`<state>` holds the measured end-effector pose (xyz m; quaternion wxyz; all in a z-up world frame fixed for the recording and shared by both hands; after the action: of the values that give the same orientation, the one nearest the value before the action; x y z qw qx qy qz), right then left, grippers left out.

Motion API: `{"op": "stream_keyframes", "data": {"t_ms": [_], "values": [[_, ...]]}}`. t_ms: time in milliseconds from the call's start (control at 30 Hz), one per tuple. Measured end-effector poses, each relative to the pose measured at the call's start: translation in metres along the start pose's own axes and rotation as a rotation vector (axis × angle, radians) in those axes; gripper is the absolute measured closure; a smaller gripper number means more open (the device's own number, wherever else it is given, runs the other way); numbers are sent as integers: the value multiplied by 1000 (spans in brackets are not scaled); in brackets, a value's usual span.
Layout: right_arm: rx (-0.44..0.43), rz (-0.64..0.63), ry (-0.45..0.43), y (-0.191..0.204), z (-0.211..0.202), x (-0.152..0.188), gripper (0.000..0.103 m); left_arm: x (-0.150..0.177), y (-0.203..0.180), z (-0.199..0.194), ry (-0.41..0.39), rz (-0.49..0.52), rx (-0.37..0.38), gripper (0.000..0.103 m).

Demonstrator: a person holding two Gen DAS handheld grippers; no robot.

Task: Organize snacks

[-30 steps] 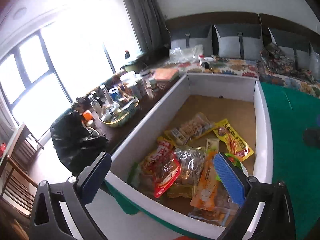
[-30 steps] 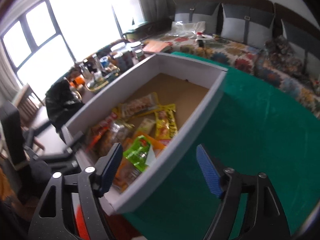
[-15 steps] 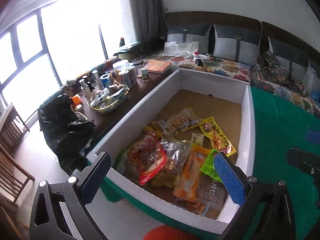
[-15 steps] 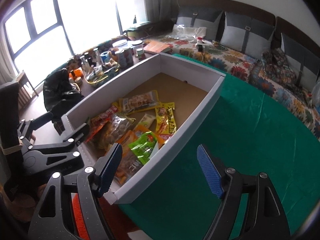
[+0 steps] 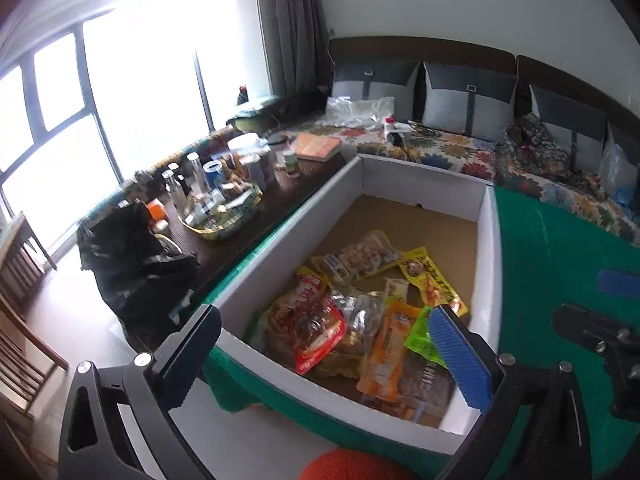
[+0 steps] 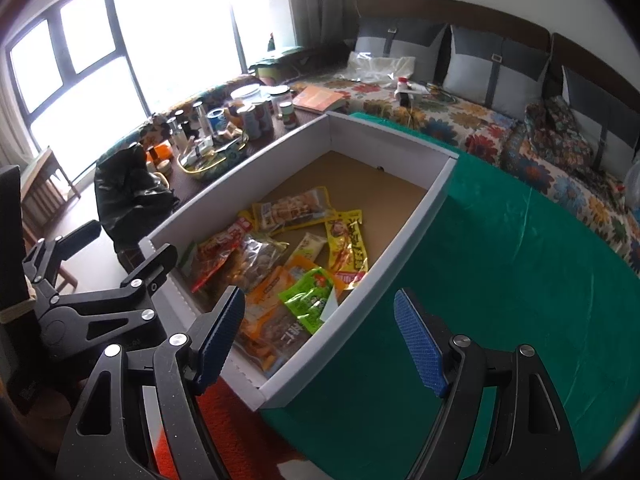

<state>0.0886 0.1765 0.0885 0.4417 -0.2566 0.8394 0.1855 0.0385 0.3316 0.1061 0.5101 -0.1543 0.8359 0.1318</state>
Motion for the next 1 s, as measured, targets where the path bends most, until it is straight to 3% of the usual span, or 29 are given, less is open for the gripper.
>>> {"op": "stream_keyframes", "data": {"t_ms": [100,367,1000], "values": [[-2,11,8,2,-2,2,23,-2,2,-2,31,-29,38,1],[5,0,15,9,-11,-2,23,-13,12,-6,39,-99,49,1],[-16,-19,17,23,-13,-5,23,-12,17,-5,23,-68,30,1]]}}
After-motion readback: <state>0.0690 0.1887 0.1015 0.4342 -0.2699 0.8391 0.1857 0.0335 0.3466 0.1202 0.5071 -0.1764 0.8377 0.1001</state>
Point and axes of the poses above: each gripper's, at about its wrist camera, not at the fingertips, and z roughly the way its jaws point, y to its left, x to its underside, the point moved 4 cm from there along z, roughly the way its jaws point, and after that the axes turned 15 degrees about -y, right-handed, at the moved point
